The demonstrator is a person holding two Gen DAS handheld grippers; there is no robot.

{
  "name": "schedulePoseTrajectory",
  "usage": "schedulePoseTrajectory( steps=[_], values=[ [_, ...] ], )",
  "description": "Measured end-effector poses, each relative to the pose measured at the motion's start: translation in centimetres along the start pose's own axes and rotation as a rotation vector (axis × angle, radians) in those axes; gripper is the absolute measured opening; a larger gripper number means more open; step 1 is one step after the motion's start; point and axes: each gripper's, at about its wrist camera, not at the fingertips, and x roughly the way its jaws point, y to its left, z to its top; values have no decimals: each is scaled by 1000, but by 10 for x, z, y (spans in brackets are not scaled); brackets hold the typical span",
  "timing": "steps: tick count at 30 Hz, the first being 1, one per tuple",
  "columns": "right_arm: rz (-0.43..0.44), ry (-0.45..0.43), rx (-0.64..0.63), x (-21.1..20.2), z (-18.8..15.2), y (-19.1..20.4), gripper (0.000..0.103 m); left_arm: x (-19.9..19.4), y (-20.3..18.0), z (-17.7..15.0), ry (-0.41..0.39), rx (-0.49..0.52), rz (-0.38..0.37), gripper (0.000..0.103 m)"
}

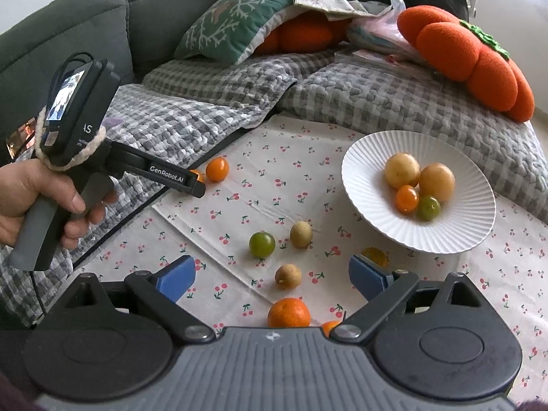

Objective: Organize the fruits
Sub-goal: 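Open both tools and move them back toward the remaining fruits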

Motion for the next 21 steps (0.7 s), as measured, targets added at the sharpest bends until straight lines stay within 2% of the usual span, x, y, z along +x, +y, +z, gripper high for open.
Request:
schedulePoseTrajectory(
  steps=[6, 11, 13, 17, 18, 21],
  values=[
    [-6, -1, 12, 6, 3, -1, 96, 10, 5, 4, -6, 10, -30, 64],
    [-12, -19, 51, 14, 13, -6, 95, 22, 11, 3, 15, 24, -34, 47],
    [-11, -27, 82, 21, 18, -8, 95, 24, 13, 3, 7, 30, -26, 45],
    [36, -31, 228, 44, 33, -16, 86, 29, 19, 3, 14, 21, -30, 35],
    [58, -32, 289, 52, 37, -19, 79, 31, 19, 2, 19, 28, -26, 33],
    [146, -28, 447, 78, 49, -21, 67, 34, 19, -1, 24, 45, -17, 25]
  ],
)
